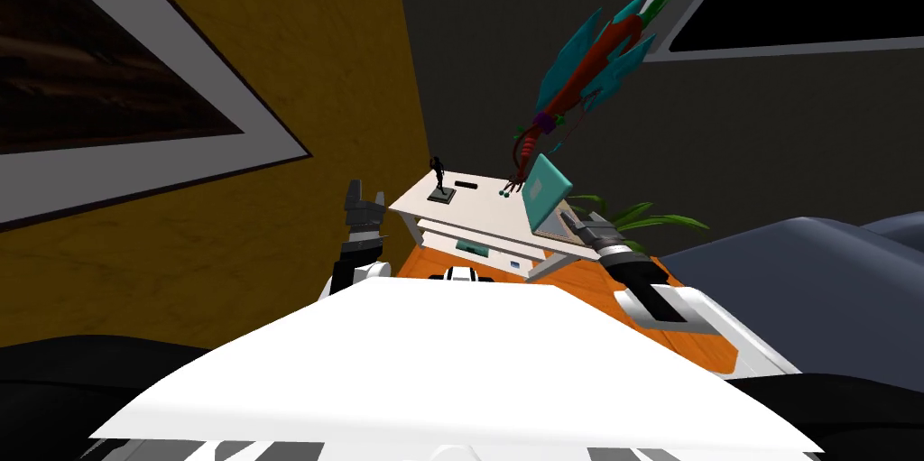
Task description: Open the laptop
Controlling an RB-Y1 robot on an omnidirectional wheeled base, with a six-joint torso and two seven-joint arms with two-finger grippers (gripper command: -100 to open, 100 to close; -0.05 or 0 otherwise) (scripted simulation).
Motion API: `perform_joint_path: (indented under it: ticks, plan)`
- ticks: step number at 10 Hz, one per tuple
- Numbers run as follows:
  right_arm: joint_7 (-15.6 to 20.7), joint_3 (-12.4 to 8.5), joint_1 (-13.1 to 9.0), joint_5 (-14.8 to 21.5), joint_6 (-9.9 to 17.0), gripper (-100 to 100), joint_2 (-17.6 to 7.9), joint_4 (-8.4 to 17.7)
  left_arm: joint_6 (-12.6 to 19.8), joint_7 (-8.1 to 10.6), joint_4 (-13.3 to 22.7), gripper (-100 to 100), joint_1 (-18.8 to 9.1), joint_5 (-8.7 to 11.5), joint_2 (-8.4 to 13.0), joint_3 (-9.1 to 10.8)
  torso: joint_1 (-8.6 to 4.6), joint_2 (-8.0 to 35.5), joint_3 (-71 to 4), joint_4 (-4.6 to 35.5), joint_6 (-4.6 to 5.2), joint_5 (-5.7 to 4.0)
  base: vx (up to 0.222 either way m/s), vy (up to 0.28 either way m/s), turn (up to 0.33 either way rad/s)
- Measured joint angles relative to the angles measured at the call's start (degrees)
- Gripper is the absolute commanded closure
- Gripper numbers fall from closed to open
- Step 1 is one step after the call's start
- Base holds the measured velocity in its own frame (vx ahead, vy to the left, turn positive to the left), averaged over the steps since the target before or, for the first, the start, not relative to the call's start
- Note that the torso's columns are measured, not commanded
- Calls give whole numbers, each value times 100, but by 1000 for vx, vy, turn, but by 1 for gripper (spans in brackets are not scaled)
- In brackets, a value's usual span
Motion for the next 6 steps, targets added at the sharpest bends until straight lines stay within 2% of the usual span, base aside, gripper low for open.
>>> perform_joint_path:
  ticks: [3, 4, 6]
  plan:
    - [207, -252, 117, 291, 280, -100, -455, 75, 0, 0, 0, 0, 1, 0, 0, 0, 35, -12, -6, -3, 1, 8, 89, 167, -72]
    - [302, -363, 131, 402, 310, -100, -596, 213, 0, 0, 0, 0, 0, 0, -1, 0, 37, -8, -4, -2, 2, 10, 47, 139, -22]
    - [382, -457, 130, 505, 423, -100, -844, 292, 0, 0, 0, 0, 0, 0, 0, 0, -3, 4, 4, 2, 2, -3, 50, 103, -45]
